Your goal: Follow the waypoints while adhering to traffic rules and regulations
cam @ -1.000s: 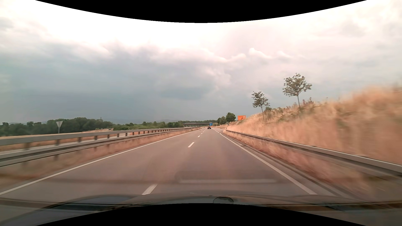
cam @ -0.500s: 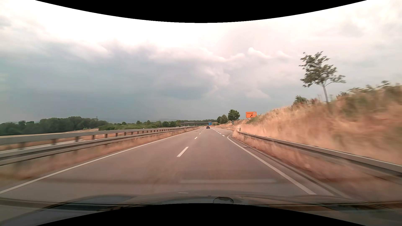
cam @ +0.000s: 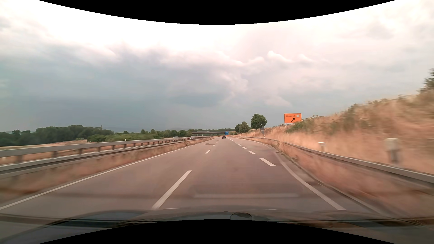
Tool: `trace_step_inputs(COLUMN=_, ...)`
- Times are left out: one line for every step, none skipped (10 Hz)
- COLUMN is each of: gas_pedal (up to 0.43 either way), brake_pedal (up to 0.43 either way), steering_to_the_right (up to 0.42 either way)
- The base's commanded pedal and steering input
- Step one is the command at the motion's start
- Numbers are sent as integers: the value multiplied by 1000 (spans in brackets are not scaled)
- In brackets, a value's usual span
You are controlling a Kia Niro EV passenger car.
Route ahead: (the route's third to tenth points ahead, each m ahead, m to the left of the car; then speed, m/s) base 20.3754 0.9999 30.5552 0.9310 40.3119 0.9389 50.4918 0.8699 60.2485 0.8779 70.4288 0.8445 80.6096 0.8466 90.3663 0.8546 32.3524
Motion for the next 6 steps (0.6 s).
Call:
trace_step_inputs(gas_pedal=228, brake_pedal=0, steering_to_the_right=-1)
trace_step_inputs(gas_pedal=228, brake_pedal=0, steering_to_the_right=-1)
trace_step_inputs(gas_pedal=220, brake_pedal=0, steering_to_the_right=-1)
trace_step_inputs(gas_pedal=220, brake_pedal=0, steering_to_the_right=-1)
trace_step_inputs(gas_pedal=220, brake_pedal=0, steering_to_the_right=-1)
trace_step_inputs(gas_pedal=209, brake_pedal=0, steering_to_the_right=0)
